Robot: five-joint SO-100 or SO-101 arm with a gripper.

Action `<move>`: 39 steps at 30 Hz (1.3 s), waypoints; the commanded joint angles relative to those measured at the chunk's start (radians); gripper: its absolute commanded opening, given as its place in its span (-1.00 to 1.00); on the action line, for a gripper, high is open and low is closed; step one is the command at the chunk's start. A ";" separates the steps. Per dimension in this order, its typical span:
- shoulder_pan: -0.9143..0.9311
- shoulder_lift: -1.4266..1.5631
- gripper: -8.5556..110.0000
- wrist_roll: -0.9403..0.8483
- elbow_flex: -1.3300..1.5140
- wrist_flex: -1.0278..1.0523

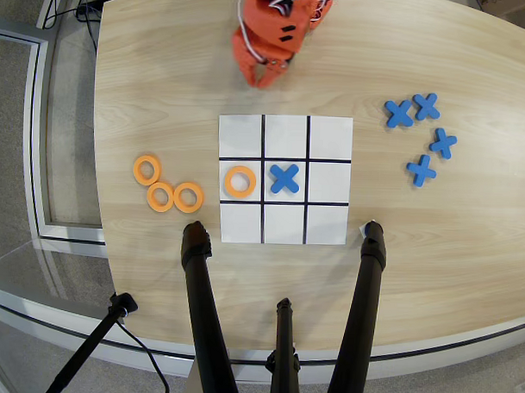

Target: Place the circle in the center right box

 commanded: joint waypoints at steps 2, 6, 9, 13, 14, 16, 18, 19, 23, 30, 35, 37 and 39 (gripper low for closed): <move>0.440 -0.020 -0.86 -0.012 0.057 0.003; 0.881 -0.012 -0.86 -0.140 0.057 0.005; 1.117 0.008 -0.86 -0.195 0.057 0.000; 1.308 0.012 -0.85 -0.195 0.057 -0.002; 1.331 0.015 -0.85 -0.195 0.057 -0.003; 1.365 0.034 -0.85 -0.195 0.057 -0.008; 1.376 0.054 -0.85 -0.187 0.057 -0.014; 1.374 0.054 -0.85 -0.187 0.057 -0.014; 1.345 0.055 -0.85 -0.187 0.057 -0.015; 1.292 0.055 -0.85 -0.186 0.057 -0.015; 1.281 0.054 -0.85 -0.186 0.057 -0.014; 1.281 0.054 -0.85 -0.186 0.057 -0.014; 1.281 0.054 -0.85 -0.184 0.057 -0.014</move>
